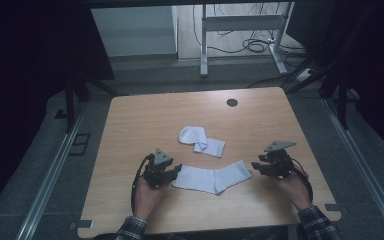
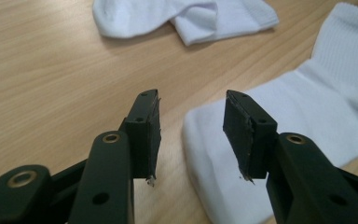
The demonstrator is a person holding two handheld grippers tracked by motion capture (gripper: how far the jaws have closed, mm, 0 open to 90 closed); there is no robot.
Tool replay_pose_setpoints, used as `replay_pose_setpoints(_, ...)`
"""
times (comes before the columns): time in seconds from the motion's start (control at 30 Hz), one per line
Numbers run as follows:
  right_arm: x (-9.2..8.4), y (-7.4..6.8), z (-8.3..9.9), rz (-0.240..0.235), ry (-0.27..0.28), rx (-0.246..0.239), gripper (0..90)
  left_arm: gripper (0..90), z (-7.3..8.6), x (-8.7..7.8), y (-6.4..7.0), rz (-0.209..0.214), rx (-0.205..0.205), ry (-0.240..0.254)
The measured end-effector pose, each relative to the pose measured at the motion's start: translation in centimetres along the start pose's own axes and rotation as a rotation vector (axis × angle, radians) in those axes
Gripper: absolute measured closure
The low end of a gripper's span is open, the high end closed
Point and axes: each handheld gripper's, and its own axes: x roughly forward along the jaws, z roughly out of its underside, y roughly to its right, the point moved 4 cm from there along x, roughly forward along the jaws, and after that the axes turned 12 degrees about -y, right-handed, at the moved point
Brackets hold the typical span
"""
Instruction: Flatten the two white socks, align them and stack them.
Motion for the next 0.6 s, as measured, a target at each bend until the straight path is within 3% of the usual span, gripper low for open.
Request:
replay_pose_setpoints(0.2,-0.1,0.4,0.2,0.003,0.001,0.014,55.1,56.8,-1.9,0.9,-0.5,0.007,-0.001,0.006)
replay_pose_setpoints(0.4,-0.1,0.5,0.2,-0.001,0.002,0.015,57.5,57.0,-3.8,1.8,-1.6,-0.016,-0.002,0.010)
replay_pose_setpoints(0.6,-0.2,0.4,0.1,-0.006,0.008,0.013,60.4,62.4,-5.3,2.5,-2.8,-0.018,-0.016,0.011)
